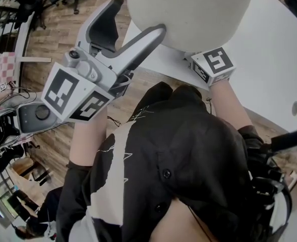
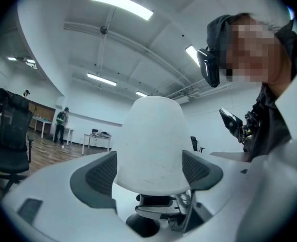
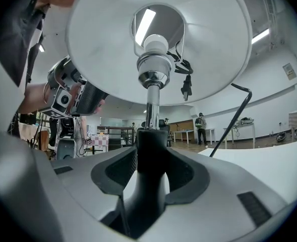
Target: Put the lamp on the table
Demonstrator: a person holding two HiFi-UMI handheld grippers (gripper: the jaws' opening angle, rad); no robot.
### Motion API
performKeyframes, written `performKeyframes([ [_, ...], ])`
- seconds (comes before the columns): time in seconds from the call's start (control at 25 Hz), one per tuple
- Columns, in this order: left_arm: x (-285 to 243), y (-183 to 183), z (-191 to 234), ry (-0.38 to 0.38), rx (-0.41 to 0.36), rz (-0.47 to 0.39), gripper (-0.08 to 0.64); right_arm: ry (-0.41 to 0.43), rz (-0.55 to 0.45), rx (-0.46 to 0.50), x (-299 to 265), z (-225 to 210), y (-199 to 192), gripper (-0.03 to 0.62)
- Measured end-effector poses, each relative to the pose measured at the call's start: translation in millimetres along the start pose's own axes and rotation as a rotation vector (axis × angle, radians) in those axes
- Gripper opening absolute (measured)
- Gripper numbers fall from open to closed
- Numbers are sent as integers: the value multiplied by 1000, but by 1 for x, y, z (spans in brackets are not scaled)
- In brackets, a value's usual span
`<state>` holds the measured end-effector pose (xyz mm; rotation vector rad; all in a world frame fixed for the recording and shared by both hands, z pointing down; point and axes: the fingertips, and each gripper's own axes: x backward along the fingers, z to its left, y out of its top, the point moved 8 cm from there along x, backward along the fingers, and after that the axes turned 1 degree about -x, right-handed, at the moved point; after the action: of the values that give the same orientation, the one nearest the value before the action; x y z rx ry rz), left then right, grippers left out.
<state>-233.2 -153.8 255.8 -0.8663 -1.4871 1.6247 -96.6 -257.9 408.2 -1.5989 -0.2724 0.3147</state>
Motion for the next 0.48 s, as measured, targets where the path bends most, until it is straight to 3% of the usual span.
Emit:
performKeyframes([
  [0.48, 6, -3, -11, 24, 20, 27, 413, -27, 68, -62, 10, 10, 6, 163],
])
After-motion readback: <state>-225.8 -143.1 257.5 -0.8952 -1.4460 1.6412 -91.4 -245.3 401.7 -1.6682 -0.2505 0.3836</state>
